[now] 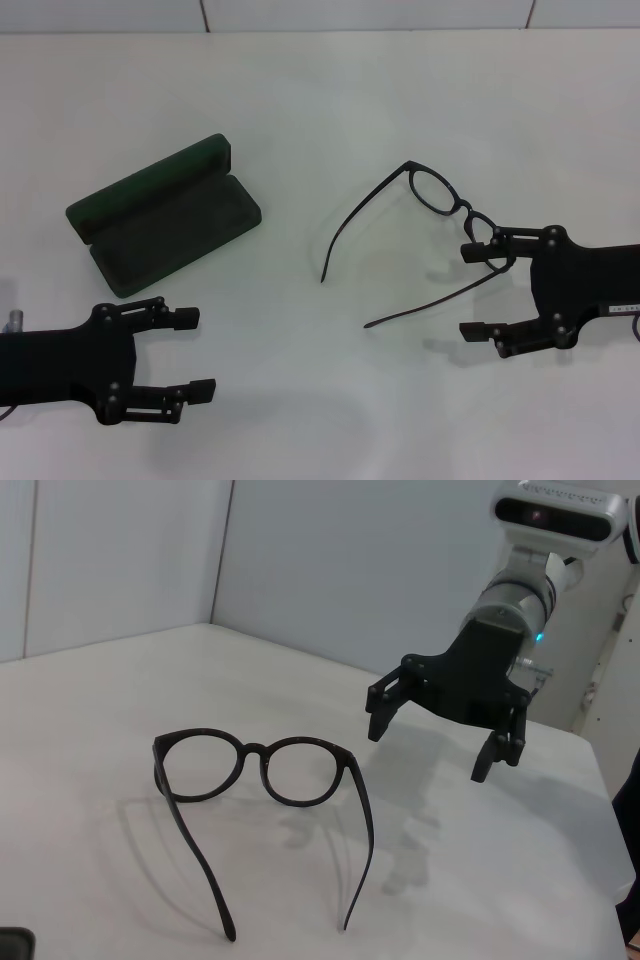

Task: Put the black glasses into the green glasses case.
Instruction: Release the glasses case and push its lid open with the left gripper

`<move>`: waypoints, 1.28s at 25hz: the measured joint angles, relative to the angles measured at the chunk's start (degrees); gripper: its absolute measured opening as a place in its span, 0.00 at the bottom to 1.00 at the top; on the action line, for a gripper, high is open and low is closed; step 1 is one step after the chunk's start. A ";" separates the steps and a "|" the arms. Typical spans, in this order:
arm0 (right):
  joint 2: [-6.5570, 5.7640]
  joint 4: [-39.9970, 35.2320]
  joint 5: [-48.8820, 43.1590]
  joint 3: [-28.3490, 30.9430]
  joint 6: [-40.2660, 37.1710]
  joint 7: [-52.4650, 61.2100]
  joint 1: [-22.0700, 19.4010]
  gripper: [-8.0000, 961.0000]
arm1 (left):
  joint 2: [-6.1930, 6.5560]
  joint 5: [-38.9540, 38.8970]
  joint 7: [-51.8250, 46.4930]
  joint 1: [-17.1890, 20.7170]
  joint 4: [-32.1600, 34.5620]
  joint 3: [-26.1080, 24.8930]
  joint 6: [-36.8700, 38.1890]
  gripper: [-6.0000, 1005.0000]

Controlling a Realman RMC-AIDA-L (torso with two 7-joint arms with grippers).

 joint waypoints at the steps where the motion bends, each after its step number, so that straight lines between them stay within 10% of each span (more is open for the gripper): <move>1: 0.01 0.00 0.00 -0.04 0.00 0.00 0.00 0.88 | 0.00 0.00 0.00 0.00 0.00 0.00 0.00 0.88; 12: 0.03 0.00 0.01 0.16 0.00 0.16 -0.24 0.88 | -0.04 -0.82 -6.04 -0.42 1.99 -0.47 0.08 0.87; 26: 0.03 0.00 0.08 0.30 -0.71 0.27 -0.42 0.88 | -0.30 0.68 -43.22 -4.21 28.44 -0.60 -0.17 0.87; 32: 0.08 0.01 0.06 0.30 -0.71 0.27 -0.45 0.88 | -0.08 14.69 -52.41 -11.49 37.60 -0.83 -2.67 0.87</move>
